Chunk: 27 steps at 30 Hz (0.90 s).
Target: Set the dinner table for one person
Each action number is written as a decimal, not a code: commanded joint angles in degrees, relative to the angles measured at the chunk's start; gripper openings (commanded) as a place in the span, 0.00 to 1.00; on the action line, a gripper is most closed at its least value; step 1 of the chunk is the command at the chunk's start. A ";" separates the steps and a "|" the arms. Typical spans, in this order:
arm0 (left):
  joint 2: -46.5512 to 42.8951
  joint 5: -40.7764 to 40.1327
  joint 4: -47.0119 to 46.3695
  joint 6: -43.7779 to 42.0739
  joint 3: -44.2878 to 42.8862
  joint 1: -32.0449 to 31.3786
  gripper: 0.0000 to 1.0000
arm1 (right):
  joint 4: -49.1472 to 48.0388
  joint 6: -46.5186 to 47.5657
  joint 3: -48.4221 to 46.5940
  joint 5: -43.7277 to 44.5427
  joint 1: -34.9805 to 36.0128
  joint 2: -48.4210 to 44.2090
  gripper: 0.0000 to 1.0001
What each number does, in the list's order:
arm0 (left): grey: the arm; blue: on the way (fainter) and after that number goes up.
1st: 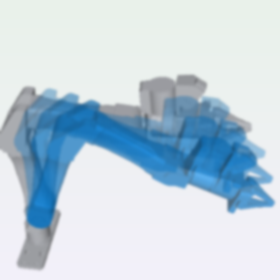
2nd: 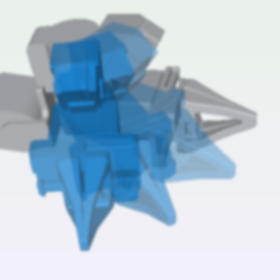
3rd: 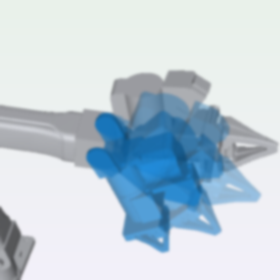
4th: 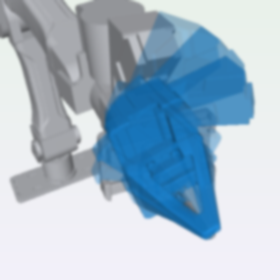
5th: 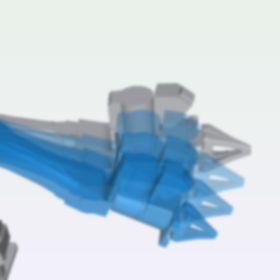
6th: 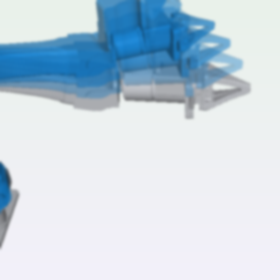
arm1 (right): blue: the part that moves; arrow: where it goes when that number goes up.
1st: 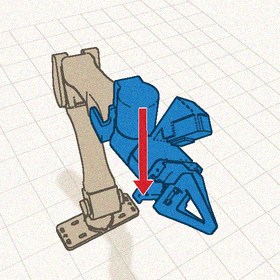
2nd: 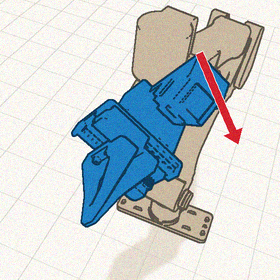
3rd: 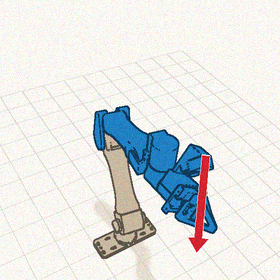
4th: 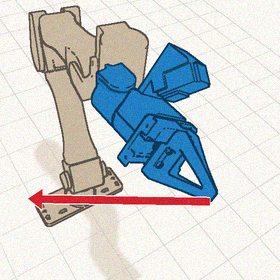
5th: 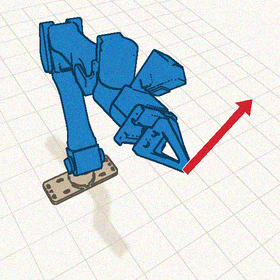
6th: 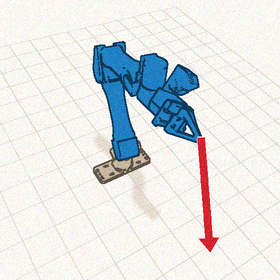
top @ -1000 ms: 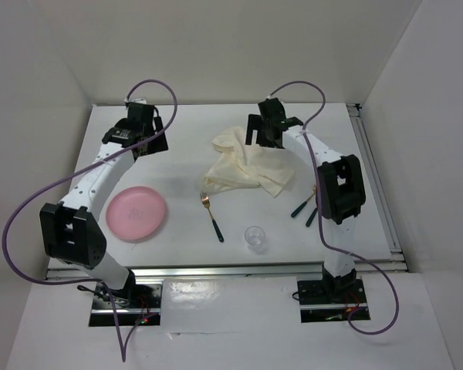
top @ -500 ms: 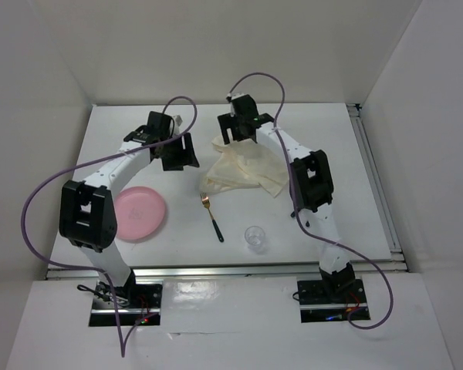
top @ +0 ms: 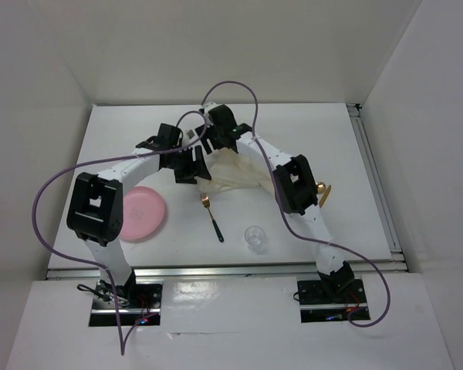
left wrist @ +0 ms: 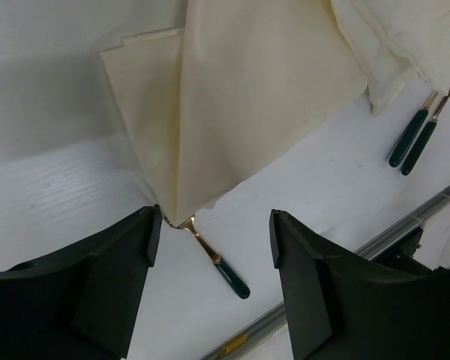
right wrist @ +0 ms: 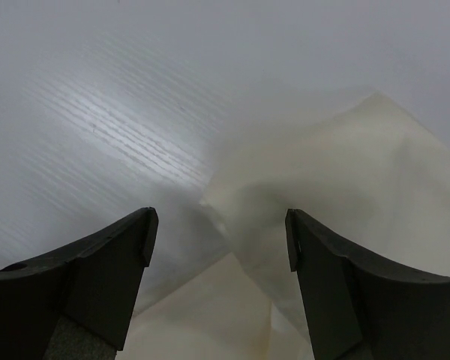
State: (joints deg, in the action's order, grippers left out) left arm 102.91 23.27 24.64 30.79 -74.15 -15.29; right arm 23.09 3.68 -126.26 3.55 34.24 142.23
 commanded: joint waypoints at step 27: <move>10.11 -2.26 5.76 0.24 -26.90 7.02 0.00 | -5.25 -14.14 -0.04 -14.71 -19.29 -20.40 0.00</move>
State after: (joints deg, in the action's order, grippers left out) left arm 112.44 20.25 28.71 31.70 -94.56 -10.26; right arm 22.20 -8.71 -126.21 -6.52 16.88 129.91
